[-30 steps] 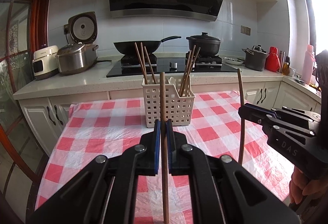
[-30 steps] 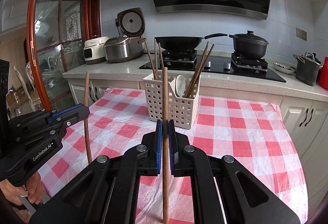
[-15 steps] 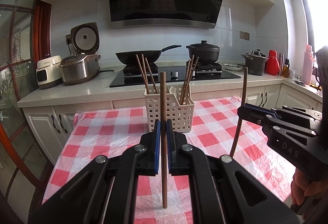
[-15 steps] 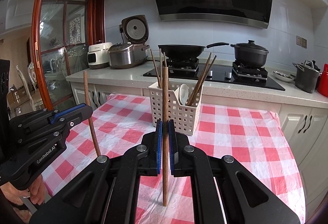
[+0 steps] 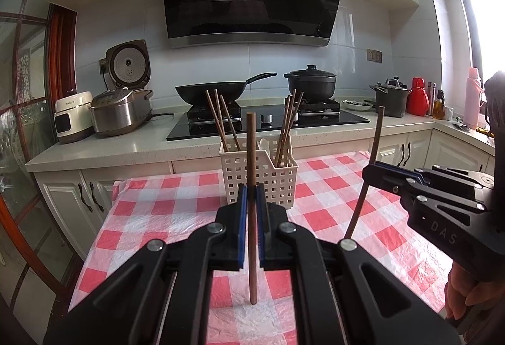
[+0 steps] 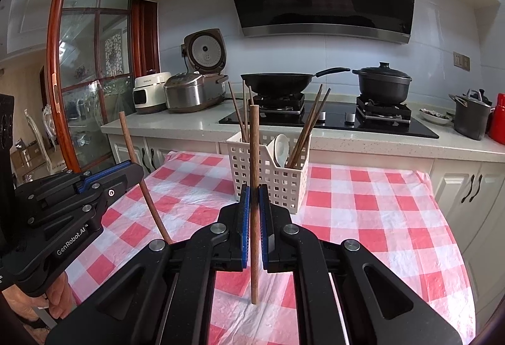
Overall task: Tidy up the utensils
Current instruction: 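Lift both held chopsticks upright and carry them to the white basket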
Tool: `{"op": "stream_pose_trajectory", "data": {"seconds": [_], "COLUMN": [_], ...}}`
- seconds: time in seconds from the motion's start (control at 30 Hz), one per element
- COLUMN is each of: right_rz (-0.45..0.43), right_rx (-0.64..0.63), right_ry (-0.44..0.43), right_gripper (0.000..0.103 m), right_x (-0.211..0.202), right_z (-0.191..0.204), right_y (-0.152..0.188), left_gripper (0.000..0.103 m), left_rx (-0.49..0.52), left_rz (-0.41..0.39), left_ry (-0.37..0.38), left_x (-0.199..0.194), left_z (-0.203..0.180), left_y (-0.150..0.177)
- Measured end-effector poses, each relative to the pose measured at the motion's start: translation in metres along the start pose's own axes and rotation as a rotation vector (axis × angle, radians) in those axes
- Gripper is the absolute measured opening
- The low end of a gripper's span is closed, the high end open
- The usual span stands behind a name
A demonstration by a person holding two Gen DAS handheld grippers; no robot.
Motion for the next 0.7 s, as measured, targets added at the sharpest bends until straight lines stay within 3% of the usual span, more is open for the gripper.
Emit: {"op": "stream_pose_trajectory", "data": {"seconds": [0.7], "right_rz": [-0.029], "right_rx": [-0.03], "right_ry": [0.005], "right_gripper": [0.006], "right_x": [0.036], "right_z": [-0.016], "right_y": [-0.05], "left_gripper": [0.006], "left_rx": [0.025], "left_rz": [-0.036], "left_ry": [-0.005], "left_x": [0.031], "left_z": [0.007], "left_y": [-0.047]}}
Point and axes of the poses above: each gripper's, at about its wrist camera, not at the fingertips, and x roughly the way its jaws point, z to its left, y to its underside, the point moved 1 cm from there along x, roughly the way its jaws point, and after that the axes turned 3 degrees about z, right-handed, at the moved point
